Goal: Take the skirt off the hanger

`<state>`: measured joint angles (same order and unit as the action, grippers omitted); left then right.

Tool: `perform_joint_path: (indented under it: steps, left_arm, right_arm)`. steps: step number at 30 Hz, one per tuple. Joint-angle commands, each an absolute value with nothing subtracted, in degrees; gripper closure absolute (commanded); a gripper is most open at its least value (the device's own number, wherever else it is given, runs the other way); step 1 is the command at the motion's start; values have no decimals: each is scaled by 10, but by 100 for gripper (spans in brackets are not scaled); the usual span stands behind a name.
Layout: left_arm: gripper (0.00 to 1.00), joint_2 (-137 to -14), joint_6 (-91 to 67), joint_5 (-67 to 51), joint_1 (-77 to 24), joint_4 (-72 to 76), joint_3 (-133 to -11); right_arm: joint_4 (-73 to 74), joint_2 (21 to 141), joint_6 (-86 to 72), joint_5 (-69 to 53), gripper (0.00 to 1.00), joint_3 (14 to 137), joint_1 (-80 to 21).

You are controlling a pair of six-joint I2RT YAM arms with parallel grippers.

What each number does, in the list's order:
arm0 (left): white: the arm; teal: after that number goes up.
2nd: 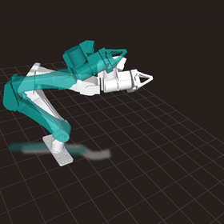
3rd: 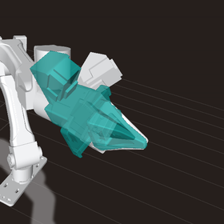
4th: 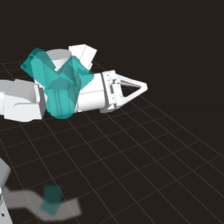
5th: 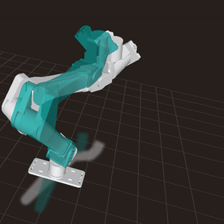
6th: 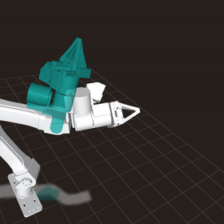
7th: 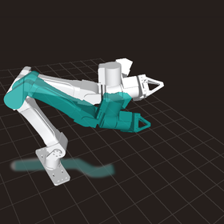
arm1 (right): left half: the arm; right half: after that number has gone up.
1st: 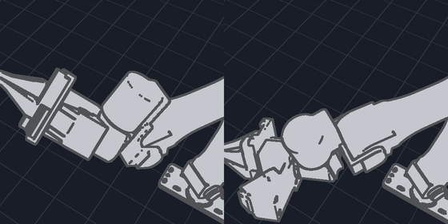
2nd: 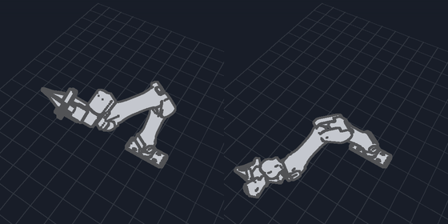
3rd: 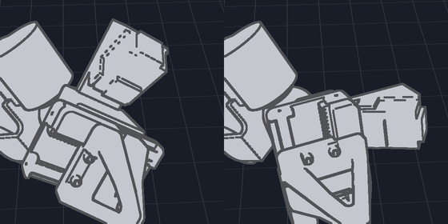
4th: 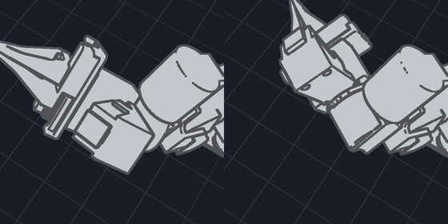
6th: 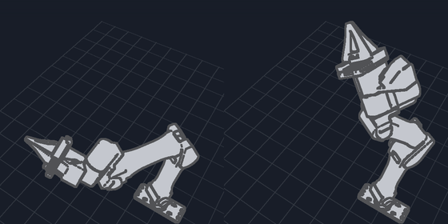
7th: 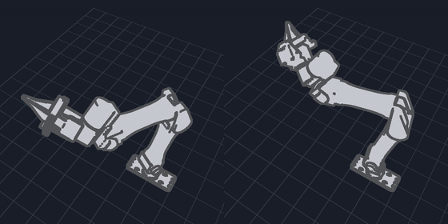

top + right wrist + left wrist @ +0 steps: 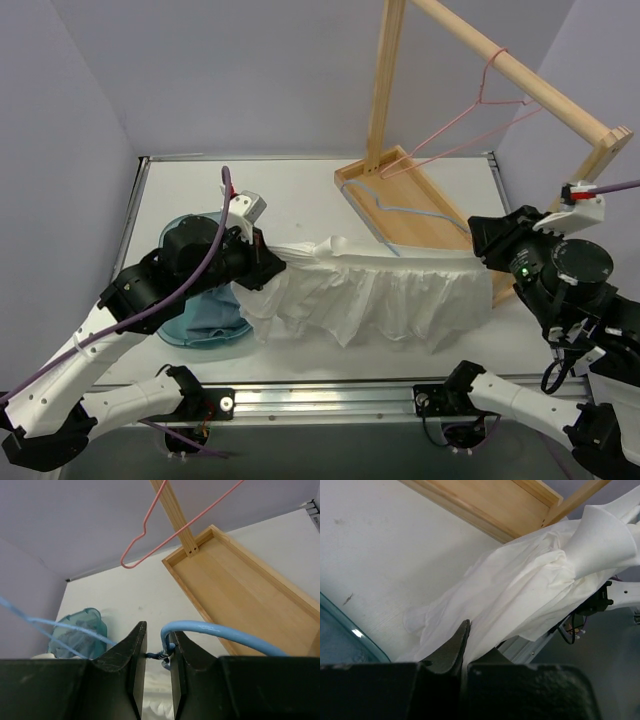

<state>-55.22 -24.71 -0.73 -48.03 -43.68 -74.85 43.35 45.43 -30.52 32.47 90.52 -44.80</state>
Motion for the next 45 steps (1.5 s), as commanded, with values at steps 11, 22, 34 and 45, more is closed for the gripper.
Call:
perform_joint_path:
  steps: [11, 22, 34, 45]
  left_arm:
    - [98, -582, -268, -241, -468, -281, -708]
    - [98, -588, -315, -384, -512, -163, -663]
    - [98, -596, -214, -267, -510, -379, -761]
    - [98, -649, -103, -92, -286, -595, -997]
  right_arm:
    - [323, 442, -361, 368, 100, 886, -447]
    - [175, 505, -328, 316, 100, 850, -447]
    - [140, 573, -276, 346, 100, 925, -448]
    - [181, 541, -239, 376, 100, 950, -447]
